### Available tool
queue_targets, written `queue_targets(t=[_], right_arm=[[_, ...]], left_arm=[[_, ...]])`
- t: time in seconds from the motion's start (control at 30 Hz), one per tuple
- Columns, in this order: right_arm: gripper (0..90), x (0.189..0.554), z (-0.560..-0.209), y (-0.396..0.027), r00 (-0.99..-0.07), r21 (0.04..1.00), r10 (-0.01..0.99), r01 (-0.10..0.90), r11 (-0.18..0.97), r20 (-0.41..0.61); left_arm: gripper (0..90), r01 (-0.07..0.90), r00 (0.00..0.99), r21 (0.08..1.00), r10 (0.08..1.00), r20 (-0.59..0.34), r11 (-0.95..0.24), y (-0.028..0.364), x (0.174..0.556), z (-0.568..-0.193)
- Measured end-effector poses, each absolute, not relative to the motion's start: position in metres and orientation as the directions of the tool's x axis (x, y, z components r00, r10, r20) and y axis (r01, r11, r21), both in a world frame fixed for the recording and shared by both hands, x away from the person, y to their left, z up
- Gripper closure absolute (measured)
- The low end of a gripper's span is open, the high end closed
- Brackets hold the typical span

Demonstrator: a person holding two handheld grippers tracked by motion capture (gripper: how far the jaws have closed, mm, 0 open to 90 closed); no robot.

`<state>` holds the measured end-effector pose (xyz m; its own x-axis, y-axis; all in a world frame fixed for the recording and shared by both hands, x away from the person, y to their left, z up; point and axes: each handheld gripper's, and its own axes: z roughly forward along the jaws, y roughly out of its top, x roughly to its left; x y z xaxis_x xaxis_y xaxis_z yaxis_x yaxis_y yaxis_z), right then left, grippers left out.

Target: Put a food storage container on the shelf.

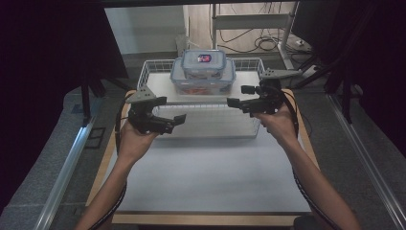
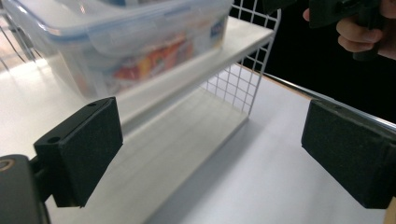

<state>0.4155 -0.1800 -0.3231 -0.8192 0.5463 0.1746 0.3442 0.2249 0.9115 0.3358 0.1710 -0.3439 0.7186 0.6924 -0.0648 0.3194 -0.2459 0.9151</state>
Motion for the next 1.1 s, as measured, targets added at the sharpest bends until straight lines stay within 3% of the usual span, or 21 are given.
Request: queue_targets(t=[0.47,1.1], right_arm=[[8.5,0.384,-0.348,-0.177,-0.837,0.908,0.536,0.306,0.287,0.112],[5.2,0.355,-0.392,-0.182,-0.841,0.887,0.535,0.303,0.349,0.077]], left_arm=[[5.0,0.345,0.73,0.91,0.675,-0.108,-0.228,0.172,0.311,-0.388],[4.7,0.336,0.729,0.903,0.681,-0.069,-0.269,0.158,0.285,-0.429]])
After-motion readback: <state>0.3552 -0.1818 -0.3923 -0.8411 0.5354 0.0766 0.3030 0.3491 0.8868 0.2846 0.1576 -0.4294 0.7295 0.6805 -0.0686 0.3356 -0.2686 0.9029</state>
